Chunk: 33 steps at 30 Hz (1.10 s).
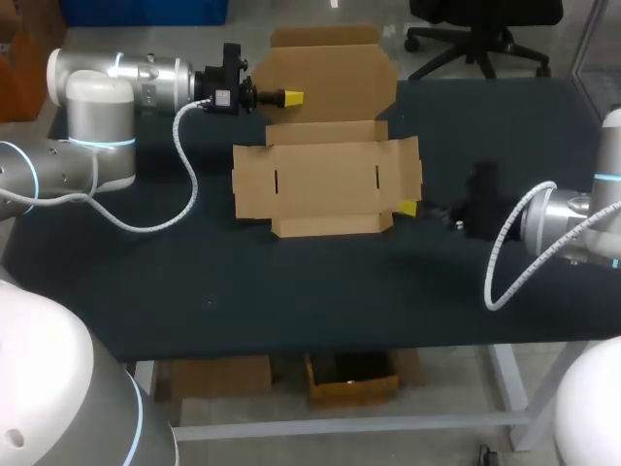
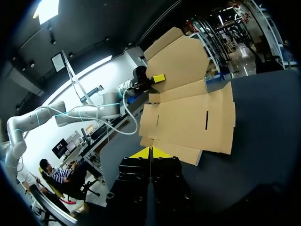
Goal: Assemble the packaging by folding the flat box into shape, placing the metal phone stand inside, and closing the box properly
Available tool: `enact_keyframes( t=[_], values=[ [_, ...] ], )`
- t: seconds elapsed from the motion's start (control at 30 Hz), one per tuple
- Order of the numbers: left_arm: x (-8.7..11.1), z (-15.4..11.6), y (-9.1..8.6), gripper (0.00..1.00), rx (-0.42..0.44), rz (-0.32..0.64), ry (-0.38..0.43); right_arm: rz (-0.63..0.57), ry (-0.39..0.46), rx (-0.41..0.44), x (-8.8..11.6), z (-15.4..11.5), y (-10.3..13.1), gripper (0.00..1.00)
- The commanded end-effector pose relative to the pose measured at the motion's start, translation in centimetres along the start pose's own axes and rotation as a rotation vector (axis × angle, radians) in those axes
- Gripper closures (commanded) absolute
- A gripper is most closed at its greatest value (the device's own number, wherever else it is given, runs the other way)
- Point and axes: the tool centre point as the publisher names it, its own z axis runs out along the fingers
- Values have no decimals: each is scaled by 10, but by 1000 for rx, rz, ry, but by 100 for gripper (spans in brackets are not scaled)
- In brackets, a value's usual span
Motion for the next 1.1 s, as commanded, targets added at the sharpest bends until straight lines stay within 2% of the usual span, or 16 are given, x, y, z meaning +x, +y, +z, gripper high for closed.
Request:
enact_keyframes(
  t=[0.03,0.23,0.47,0.87,1.1],
  values=[
    [0,0,1,100,8,8,-2,-3,5,5,-3,18,-8,100],
    [2,-2,2,100,16,23,-22,-21,-5,21,1,37,-21,100],
    [4,-2,3,100,15,39,-33,-63,-46,0,3,58,-34,100],
    [12,-3,-1,100,15,79,-21,-90,-93,7,-1,83,-56,100],
    [17,-3,-2,100,12,93,-14,-115,-126,9,0,92,-60,100]
  ],
)
